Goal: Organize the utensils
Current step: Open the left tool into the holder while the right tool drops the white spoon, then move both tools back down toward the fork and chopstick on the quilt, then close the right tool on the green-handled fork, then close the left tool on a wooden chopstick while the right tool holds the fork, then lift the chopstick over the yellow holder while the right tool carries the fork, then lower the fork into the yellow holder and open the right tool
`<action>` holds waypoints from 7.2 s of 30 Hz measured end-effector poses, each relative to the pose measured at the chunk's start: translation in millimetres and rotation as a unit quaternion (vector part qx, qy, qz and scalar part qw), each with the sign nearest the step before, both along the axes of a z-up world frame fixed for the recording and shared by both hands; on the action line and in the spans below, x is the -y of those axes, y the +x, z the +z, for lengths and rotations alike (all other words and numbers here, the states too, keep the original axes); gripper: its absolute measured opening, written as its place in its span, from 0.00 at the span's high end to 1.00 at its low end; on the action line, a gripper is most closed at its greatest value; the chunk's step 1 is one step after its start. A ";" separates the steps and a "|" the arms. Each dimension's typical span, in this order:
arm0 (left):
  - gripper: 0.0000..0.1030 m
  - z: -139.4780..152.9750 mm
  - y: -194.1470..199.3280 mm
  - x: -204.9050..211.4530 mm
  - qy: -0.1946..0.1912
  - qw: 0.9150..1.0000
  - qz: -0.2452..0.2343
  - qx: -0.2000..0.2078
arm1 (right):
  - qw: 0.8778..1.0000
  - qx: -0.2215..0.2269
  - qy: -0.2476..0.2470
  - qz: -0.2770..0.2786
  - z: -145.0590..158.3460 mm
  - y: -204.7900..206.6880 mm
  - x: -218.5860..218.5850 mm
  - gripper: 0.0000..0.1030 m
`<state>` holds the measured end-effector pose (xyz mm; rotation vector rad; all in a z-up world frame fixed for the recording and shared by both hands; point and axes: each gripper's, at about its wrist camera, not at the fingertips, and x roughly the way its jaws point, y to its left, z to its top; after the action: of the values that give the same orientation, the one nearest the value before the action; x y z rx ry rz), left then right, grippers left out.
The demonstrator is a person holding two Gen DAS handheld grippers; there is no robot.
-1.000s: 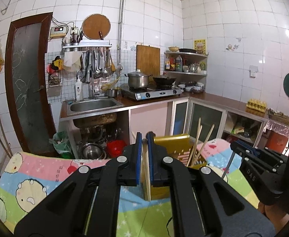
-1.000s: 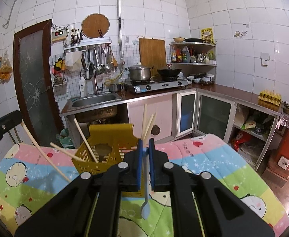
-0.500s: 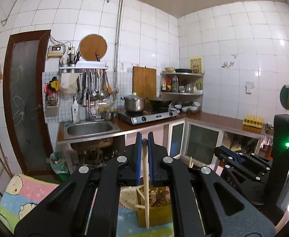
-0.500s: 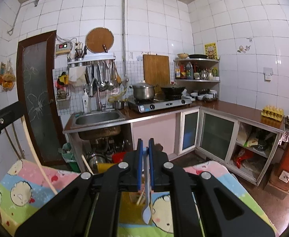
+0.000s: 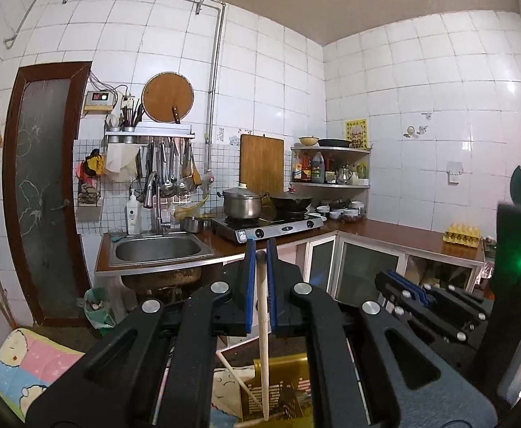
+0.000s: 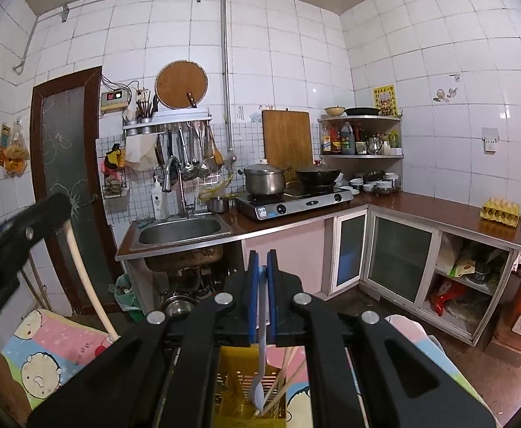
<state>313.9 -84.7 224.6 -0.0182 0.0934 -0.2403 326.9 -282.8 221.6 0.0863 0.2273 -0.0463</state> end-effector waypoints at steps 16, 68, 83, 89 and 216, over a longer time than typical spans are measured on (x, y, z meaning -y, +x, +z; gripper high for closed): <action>0.96 -79.4 54.3 3.0 0.024 0.997 -0.002 -0.079 | 0.998 -0.068 -0.001 0.010 -66.8 31.3 9.8 0.95; 0.05 -234.3 -63.4 -132.0 0.046 0.947 0.057 -0.312 | 0.949 -0.313 -0.039 0.019 -229.9 -116.0 -82.3 0.40; 0.05 -240.1 -60.9 -117.1 0.049 0.943 0.047 -0.325 | 0.947 -0.319 0.003 0.033 -236.3 -106.3 -74.5 0.77; 0.05 -241.1 -63.2 -94.3 0.061 0.943 0.031 -0.327 | 0.949 -0.313 0.021 0.013 -231.1 -110.7 -41.2 0.77; 0.96 2.5 -28.3 -11.6 -0.021 0.999 -0.029 -0.004 | 1.000 0.024 0.001 0.020 9.7 -51.4 12.2 0.89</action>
<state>285.6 -73.1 227.1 -0.0591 0.0974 -0.3004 275.4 -295.0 231.2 0.0853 0.1803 -0.0043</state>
